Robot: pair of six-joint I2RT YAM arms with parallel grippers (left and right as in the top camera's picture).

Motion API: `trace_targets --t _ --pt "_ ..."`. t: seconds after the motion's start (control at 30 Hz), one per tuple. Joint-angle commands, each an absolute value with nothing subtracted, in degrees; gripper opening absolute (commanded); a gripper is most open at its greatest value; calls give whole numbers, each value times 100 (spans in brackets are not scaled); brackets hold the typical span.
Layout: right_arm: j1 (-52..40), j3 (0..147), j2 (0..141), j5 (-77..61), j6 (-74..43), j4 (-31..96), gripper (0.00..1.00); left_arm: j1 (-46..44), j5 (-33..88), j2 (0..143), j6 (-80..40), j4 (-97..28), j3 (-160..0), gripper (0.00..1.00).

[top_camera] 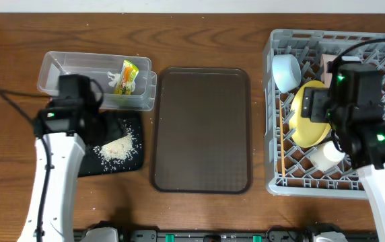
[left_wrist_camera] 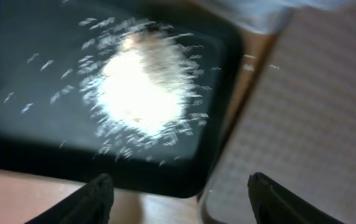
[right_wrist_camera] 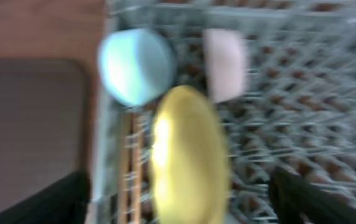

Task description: Sort waste into correct bins and load items into the dishwasher rack

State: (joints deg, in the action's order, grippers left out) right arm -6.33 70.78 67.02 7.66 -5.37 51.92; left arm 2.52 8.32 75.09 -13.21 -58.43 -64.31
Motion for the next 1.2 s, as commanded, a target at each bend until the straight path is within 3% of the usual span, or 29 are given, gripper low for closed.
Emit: trace_targets --t 0.0,0.3,0.67,0.7,0.77,1.17 --pt "-602 7113 6768 -548 -508 5446 96 -237 1050 7430 -600 -5878 -6578 74" --pt "-598 7107 6576 -193 -908 6361 99 -580 646 7277 -475 -7072 -6479 77" --pt "-607 5352 4458 -169 -1079 5485 99 -582 663 4698 -521 -6547 -5776 78" --pt "-607 5116 4158 -172 -1138 5380 99 -582 663 4412 -521 -6523 -5752 88" --pt "-607 4755 3673 -176 -1227 5275 99 -582 666 3992 -521 -6462 -5752 89" --pt "-607 4252 2877 -174 -1238 6119 99 -582 663 2982 -517 -6292 -5752 91"
